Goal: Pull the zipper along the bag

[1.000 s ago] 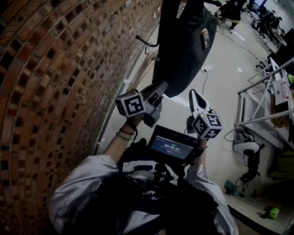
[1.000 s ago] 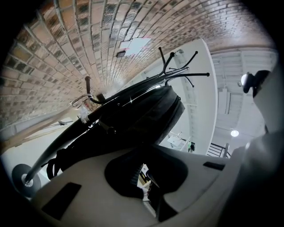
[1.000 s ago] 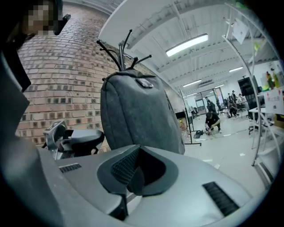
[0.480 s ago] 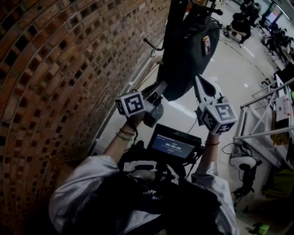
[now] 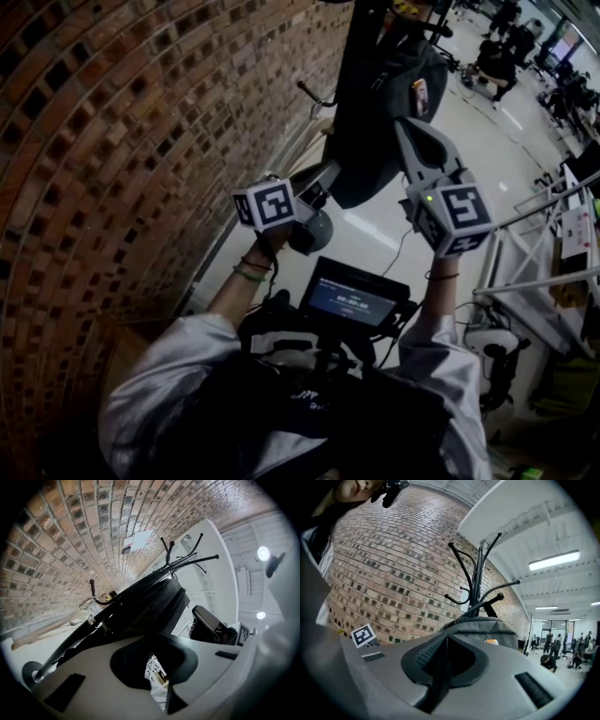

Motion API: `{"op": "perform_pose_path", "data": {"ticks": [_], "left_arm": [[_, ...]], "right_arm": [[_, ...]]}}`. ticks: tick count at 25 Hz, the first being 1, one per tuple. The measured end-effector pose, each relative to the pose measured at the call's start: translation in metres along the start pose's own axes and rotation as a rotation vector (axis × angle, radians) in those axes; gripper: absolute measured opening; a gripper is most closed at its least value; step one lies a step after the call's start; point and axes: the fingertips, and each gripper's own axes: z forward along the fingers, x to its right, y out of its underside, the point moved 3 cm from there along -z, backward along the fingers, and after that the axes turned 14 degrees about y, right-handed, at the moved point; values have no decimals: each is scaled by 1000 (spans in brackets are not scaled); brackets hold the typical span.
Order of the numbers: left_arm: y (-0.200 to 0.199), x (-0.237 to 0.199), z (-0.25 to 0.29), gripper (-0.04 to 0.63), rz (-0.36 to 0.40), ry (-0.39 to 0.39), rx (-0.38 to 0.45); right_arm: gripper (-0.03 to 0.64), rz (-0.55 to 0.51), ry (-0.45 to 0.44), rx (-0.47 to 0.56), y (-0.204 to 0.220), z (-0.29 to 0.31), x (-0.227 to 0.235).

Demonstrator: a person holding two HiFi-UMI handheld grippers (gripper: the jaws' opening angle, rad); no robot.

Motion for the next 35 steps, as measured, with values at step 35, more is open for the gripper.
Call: {"op": "perform_pose_path", "data": {"ticks": [35], "left_arm": [[-17,6,5,23,-50,106,-177]], "right_arm": [[149,-580,309,-89,-25,65,-35]]}}
